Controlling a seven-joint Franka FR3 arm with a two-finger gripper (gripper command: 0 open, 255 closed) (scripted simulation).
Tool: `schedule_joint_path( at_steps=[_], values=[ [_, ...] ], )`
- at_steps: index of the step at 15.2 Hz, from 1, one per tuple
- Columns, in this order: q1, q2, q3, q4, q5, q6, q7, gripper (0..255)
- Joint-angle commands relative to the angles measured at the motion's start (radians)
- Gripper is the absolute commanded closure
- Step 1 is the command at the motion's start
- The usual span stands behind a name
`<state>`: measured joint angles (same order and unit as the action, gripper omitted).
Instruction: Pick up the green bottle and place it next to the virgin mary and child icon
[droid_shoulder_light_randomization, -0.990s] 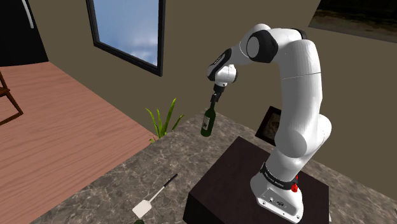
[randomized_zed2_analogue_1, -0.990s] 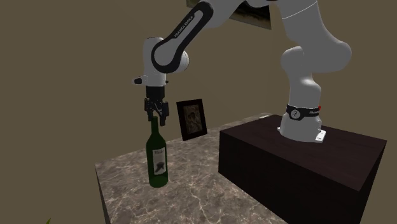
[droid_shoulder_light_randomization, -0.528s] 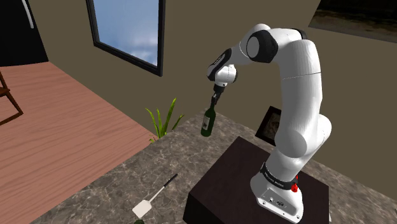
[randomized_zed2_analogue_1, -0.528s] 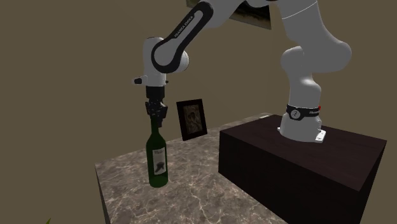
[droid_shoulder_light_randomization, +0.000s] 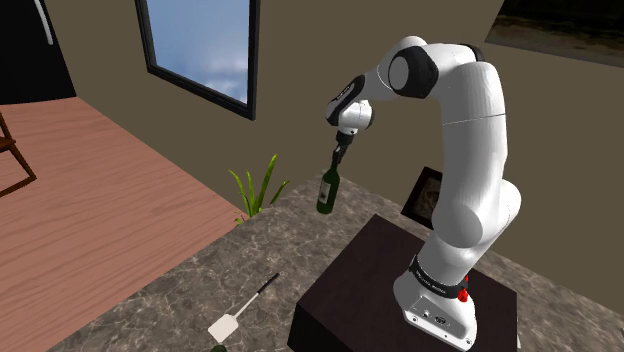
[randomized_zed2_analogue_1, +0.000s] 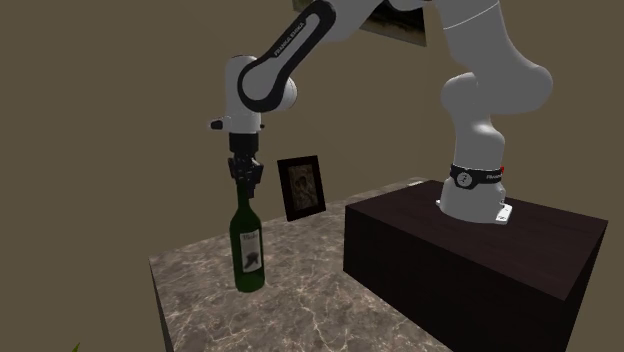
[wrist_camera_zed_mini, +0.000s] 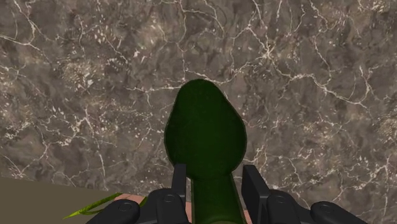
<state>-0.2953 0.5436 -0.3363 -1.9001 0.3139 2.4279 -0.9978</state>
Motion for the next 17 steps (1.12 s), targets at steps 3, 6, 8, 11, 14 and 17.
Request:
schedule_joint_path(
  at_steps=[3, 6, 8, 11, 14, 17],
  values=[
    [0.011, -0.038, -0.013, -0.002, -0.019, -0.034, 0.014, 255],
    [0.018, -0.065, -0.023, 0.001, -0.033, -0.063, 0.024, 255],
    [0.022, -0.083, -0.029, 0.004, -0.043, -0.082, 0.031, 255],
    [0.028, -0.108, -0.038, 0.01, -0.058, -0.112, 0.041, 255],
    [0.033, -0.133, -0.045, 0.018, -0.072, -0.143, 0.051, 255],
    [0.038, -0.156, -0.052, 0.028, -0.085, -0.174, 0.06, 255]
  ],
)
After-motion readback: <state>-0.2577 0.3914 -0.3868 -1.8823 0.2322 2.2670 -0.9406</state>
